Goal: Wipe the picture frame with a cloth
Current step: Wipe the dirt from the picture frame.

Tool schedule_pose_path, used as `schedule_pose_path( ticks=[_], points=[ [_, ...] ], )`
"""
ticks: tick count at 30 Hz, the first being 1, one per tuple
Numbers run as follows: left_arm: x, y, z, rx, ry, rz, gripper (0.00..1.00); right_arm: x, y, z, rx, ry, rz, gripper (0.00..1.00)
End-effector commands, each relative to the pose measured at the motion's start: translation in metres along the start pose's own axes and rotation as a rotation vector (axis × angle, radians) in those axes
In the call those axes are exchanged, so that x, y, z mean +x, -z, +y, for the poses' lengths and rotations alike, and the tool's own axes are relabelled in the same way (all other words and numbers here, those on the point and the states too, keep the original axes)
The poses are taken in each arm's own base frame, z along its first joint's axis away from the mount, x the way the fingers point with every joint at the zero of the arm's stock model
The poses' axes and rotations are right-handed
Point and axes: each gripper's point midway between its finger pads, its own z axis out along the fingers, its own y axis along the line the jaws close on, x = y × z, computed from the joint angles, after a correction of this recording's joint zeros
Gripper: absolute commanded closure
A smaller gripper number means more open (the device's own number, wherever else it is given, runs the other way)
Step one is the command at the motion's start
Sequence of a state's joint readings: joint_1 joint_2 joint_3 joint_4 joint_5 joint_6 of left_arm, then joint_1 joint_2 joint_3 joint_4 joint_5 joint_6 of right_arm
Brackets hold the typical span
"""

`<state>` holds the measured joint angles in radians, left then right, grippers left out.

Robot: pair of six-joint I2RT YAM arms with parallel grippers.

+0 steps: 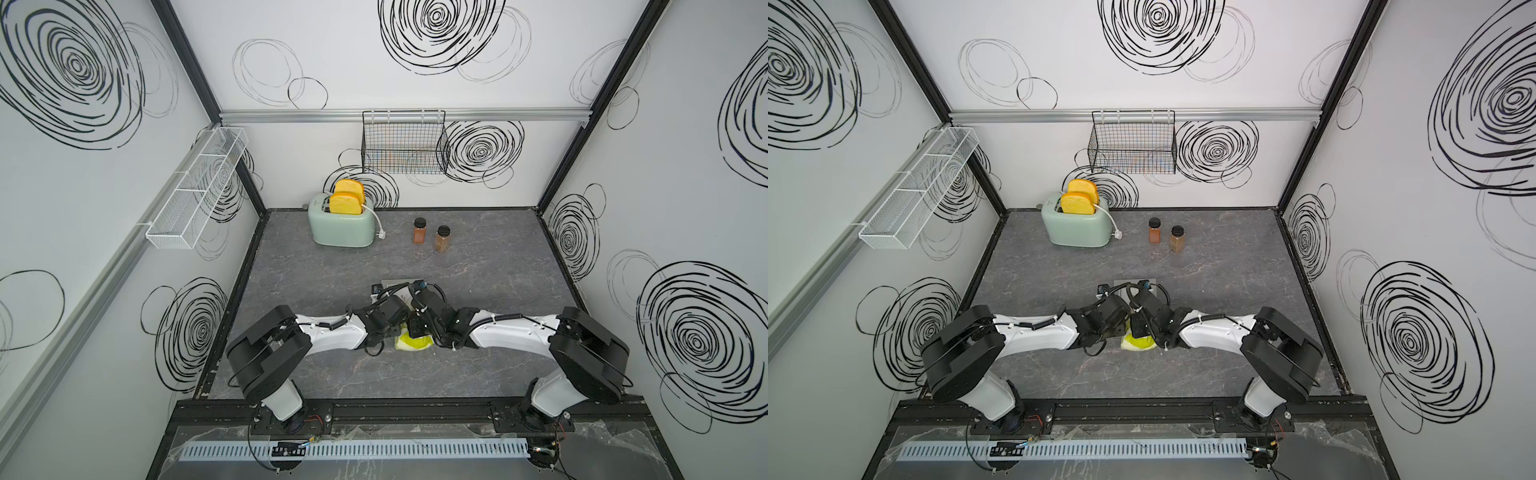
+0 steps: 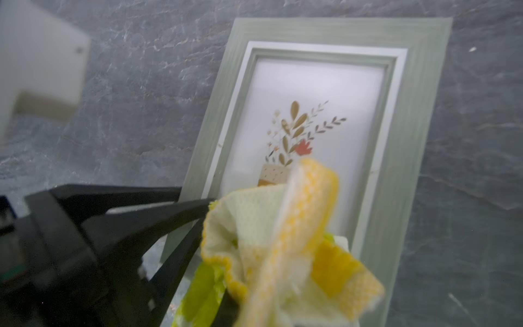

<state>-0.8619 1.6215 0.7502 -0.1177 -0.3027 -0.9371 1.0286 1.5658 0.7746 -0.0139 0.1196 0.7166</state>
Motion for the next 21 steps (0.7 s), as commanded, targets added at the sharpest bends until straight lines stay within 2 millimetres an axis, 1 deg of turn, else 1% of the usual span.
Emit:
schedule_pose_path(
  ticks=[1, 3, 4, 5, 7, 10, 14, 16, 18, 20, 21],
  points=[
    [-0.012, 0.005, -0.001, -0.004, 0.015, -0.024, 0.83, 0.032, 0.019, -0.001, 0.049, -0.027, 0.027, 1.00],
    [-0.012, 0.004, -0.004, 0.005, 0.014, -0.019, 0.83, 0.048, 0.030, -0.005, 0.023, -0.049, 0.035, 1.00],
    [-0.013, 0.004, -0.006, 0.011, 0.013, -0.018, 0.83, 0.054, 0.032, -0.003, -0.010, -0.059, 0.045, 1.00],
    [-0.013, 0.004, -0.007, 0.016, 0.012, -0.017, 0.83, 0.057, 0.033, -0.002, -0.031, -0.060, 0.052, 1.00],
    [-0.012, 0.004, -0.011, 0.025, 0.008, -0.014, 0.83, 0.055, 0.032, 0.006, -0.061, -0.041, 0.037, 1.00],
    [-0.010, 0.004, -0.012, 0.030, 0.011, -0.010, 0.83, 0.049, 0.023, 0.022, -0.104, -0.016, 0.036, 1.00],
    [-0.009, 0.005, -0.012, 0.033, 0.010, -0.008, 0.83, 0.058, 0.006, 0.051, -0.216, -0.002, 0.099, 1.00],
    [-0.009, 0.006, -0.013, 0.036, 0.010, -0.007, 0.83, 0.060, 0.001, 0.060, -0.253, -0.015, 0.113, 1.00],
    [-0.008, 0.006, -0.013, 0.037, 0.009, -0.007, 0.83, 0.060, -0.003, 0.061, -0.254, -0.025, 0.108, 1.00],
    [-0.007, 0.006, -0.012, 0.037, 0.009, -0.005, 0.83, 0.057, -0.004, 0.051, -0.219, -0.050, 0.082, 1.00],
    [-0.006, 0.006, -0.011, 0.037, 0.008, -0.004, 0.83, 0.054, -0.004, 0.042, -0.198, -0.076, 0.067, 1.00]
  ],
)
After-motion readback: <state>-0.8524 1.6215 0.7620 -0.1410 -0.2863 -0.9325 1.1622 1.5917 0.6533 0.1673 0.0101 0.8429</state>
